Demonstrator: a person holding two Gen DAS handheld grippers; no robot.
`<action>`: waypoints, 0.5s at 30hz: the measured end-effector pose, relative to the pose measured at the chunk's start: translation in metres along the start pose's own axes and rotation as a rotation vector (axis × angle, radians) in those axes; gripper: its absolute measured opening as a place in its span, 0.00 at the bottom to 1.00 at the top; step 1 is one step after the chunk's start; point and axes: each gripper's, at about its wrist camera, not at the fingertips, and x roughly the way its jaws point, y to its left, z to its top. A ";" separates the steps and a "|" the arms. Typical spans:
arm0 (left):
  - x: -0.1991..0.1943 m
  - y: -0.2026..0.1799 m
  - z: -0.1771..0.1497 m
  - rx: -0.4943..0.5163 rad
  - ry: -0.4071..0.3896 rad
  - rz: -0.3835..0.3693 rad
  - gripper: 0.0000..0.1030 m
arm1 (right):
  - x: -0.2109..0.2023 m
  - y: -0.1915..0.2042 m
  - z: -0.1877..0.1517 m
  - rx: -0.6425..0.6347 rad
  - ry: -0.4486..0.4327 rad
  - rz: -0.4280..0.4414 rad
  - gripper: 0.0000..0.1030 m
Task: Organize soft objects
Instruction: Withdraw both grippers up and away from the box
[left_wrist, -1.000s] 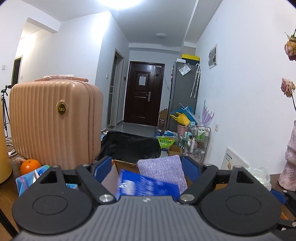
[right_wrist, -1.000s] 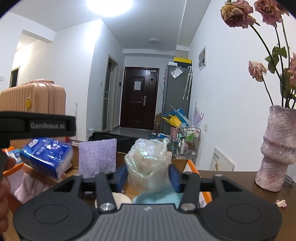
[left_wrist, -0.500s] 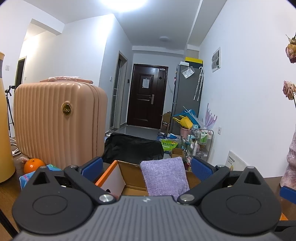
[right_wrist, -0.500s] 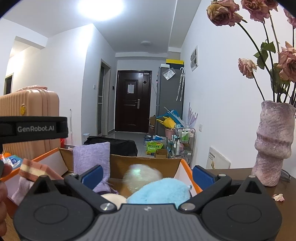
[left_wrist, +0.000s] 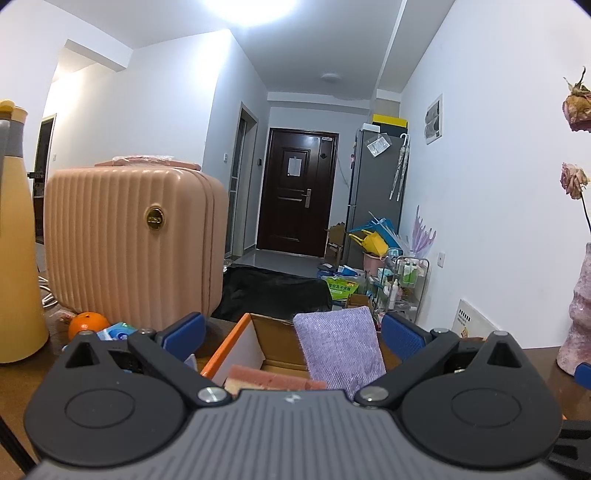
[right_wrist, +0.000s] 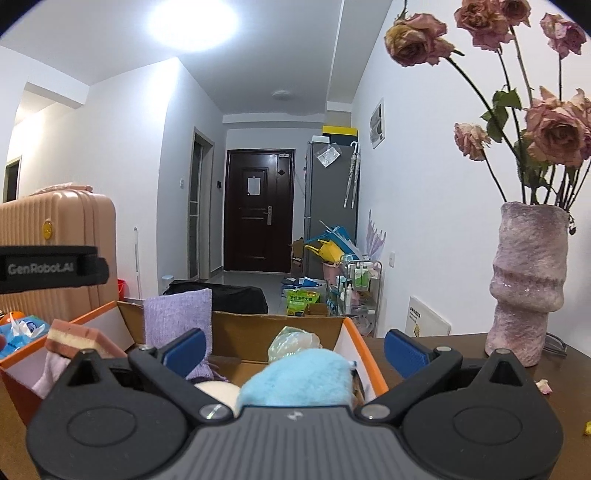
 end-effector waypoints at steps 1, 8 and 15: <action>-0.003 0.001 0.000 0.000 -0.001 0.001 1.00 | -0.003 -0.001 0.000 0.003 0.000 -0.001 1.00; -0.019 0.007 -0.004 0.004 0.004 0.000 1.00 | -0.024 -0.008 -0.005 0.012 -0.002 -0.007 1.00; -0.041 0.013 -0.009 0.009 0.012 -0.003 1.00 | -0.043 -0.012 -0.009 0.019 0.004 -0.016 1.00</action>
